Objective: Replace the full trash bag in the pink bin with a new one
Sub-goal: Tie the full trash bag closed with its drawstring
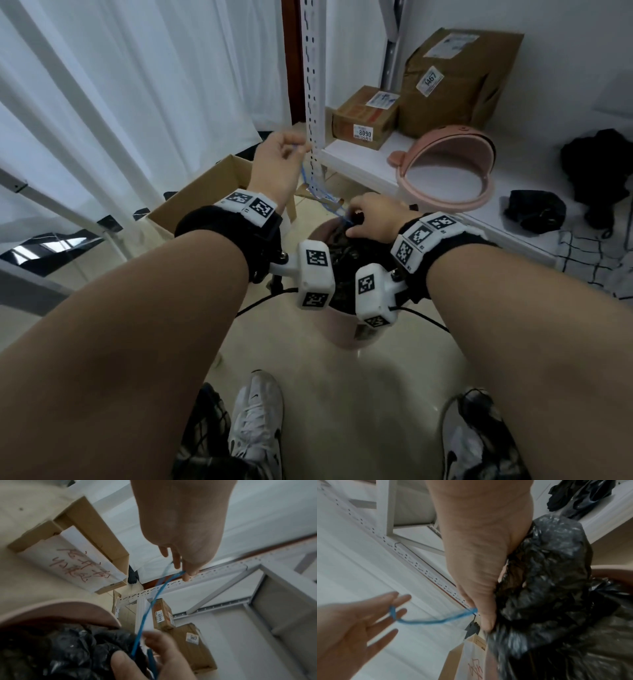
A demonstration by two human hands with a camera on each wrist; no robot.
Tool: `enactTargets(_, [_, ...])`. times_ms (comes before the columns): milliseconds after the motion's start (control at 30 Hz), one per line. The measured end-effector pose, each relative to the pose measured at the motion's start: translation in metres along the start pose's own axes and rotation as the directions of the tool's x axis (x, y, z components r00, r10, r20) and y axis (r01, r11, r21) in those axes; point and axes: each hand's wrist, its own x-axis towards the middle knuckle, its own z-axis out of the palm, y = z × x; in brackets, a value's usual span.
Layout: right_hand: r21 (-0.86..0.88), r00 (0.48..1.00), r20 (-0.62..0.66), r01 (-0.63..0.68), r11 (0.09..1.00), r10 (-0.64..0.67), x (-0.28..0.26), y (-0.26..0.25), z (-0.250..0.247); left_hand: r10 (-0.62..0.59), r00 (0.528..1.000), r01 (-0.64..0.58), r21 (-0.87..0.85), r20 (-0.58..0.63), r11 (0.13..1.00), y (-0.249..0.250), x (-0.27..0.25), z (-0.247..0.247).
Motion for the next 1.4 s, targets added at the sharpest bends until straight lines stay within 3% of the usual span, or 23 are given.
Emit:
enactTargets(67, [0.038,0.998,0.061,-0.029,0.999,0.026,-0.001,0.007,-0.003,0.002,0.995,-0.024,0.212,0.103,0.977,-0.003,-0.002,0.002])
enactTargets(133, [-0.102,0.992,0.114,-0.044,0.994,0.056,-0.011,0.016,-0.008,-0.003,0.977,-0.08,0.386,0.211,0.919,-0.006,-0.006,0.004])
enactTargets(233, [-0.203,0.969,0.207,-0.09,0.975,0.133,-0.029,0.035,-0.013,-0.1,0.928,-0.1,0.499,0.358,0.861,-0.009,-0.012,0.008])
enactTargets(300, [-0.173,0.966,0.218,-0.103,0.979,0.14,-0.035,0.046,-0.011,-0.166,0.851,-0.187,0.583,0.498,0.79,-0.01,-0.017,0.013])
enactTargets(400, [-0.133,0.987,0.088,-0.121,0.984,0.133,-0.044,0.062,-0.013,-0.275,0.705,-0.281,0.613,0.654,0.738,-0.008,-0.028,0.029])
enactTargets(500, [0.129,0.987,-0.013,-0.159,0.979,0.162,-0.055,0.071,-0.027,-0.396,0.567,-0.383,0.657,0.722,0.65,-0.007,-0.037,0.049])
enactTargets(533, [0.224,0.982,-0.058,-0.165,0.961,0.182,-0.057,0.073,-0.032,-0.417,0.548,-0.424,0.67,0.725,0.609,-0.007,-0.038,0.055])
enactTargets(567, [0.293,0.972,-0.112,-0.168,0.941,0.209,-0.059,0.075,-0.035,-0.424,0.561,-0.467,0.695,0.711,0.547,-0.006,-0.038,0.061])
enactTargets(667, [0.439,0.93,-0.246,-0.145,0.887,0.274,-0.064,0.08,-0.041,-0.354,0.704,-0.512,0.785,0.616,0.349,0.0,-0.034,0.067])
enactTargets(733, [0.523,0.913,-0.28,-0.114,0.845,0.297,-0.066,0.082,-0.043,-0.336,0.74,-0.497,0.81,0.583,0.311,0.003,-0.028,0.065])
enactTargets(833, [0.458,0.924,-0.266,-0.131,0.879,0.276,-0.065,0.08,-0.045,-0.34,0.766,-0.456,0.834,0.545,0.31,0.005,-0.02,0.059])
enactTargets(900, [0.489,0.933,-0.242,-0.118,0.864,0.265,-0.066,0.073,-0.046,-0.312,0.771,-0.415,0.81,0.555,0.415,0.004,-0.021,0.058])
enactTargets(1000, [0.702,0.93,-0.278,0.027,0.712,0.239,-0.063,0.061,-0.05,-0.143,0.846,-0.214,0.574,0.513,0.79,0.009,-0.021,0.058])
enactTargets(1067, [0.806,0.926,-0.31,0.135,0.576,0.217,-0.06,0.057,-0.053,-0.132,0.852,-0.079,0.374,0.506,0.924,0.017,-0.02,0.061])
enactTargets(1167, [0.869,0.918,-0.327,0.2,0.453,0.222,-0.058,0.05,-0.057,-0.151,0.831,-0.034,0.319,0.536,0.947,0.025,-0.02,0.071])
enactTargets(1233, [0.869,0.912,-0.343,0.218,0.444,0.224,-0.058,0.046,-0.06,-0.121,0.828,-0.068,0.311,0.548,0.948,0.027,-0.022,0.078])
enactTargets(1333, [0.871,0.906,-0.358,0.237,0.429,0.226,-0.061,0.046,-0.065,-0.069,0.787,-0.121,0.264,0.613,0.957,0.027,-0.026,0.092])
enactTargets(1400, [0.845,0.897,-0.396,0.271,0.461,0.197,-0.063,0.049,-0.067,-0.022,0.814,-0.109,0.189,0.581,0.976,0.028,-0.031,0.101])
